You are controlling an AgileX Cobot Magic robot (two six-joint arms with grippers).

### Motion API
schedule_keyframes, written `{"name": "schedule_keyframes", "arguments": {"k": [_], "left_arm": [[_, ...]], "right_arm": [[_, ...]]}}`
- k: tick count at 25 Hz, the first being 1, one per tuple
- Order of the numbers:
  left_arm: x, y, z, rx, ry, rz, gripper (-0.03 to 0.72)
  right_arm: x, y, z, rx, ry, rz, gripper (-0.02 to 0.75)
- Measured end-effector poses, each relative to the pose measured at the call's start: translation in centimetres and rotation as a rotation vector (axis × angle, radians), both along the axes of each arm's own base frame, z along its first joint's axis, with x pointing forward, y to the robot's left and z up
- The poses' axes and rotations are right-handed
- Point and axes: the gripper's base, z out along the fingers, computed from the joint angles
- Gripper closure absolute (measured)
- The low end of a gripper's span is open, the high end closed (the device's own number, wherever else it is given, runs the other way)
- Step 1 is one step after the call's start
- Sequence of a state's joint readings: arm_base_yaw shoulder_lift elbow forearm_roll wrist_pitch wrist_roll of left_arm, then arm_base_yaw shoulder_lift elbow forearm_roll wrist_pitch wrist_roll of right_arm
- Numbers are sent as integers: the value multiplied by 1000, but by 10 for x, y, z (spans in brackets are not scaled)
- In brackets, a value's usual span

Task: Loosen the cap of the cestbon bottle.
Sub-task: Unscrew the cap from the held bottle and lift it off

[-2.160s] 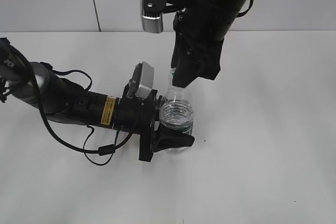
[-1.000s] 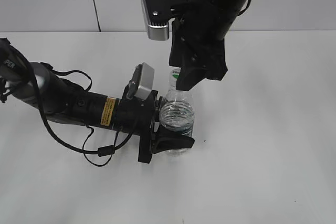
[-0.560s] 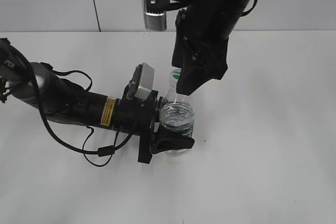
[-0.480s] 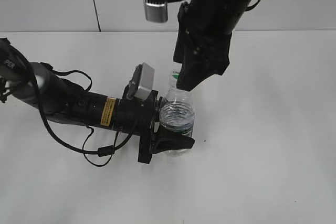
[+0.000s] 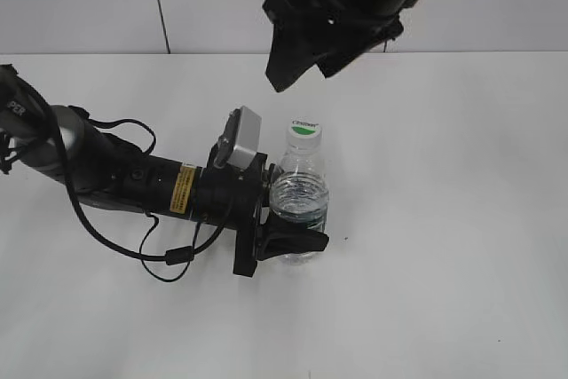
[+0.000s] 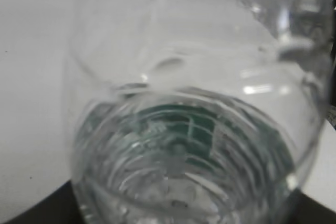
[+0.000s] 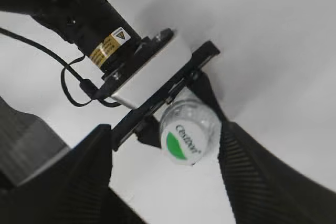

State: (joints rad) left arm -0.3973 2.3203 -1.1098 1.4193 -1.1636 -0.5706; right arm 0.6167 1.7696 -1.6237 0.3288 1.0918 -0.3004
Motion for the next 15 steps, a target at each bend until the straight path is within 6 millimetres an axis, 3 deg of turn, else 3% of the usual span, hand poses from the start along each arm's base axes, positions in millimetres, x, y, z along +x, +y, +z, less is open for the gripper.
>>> {"name": "schedule_keyframes", "arguments": {"k": [7,15], "left_arm": [[0,0,0,0,0,0,282],[0,0,0,1,11,4,282]], "right_arm": [[-2,-8,-4,-32,217,-392,254],[6,-2,-25,-45,320,-551,254]]}}
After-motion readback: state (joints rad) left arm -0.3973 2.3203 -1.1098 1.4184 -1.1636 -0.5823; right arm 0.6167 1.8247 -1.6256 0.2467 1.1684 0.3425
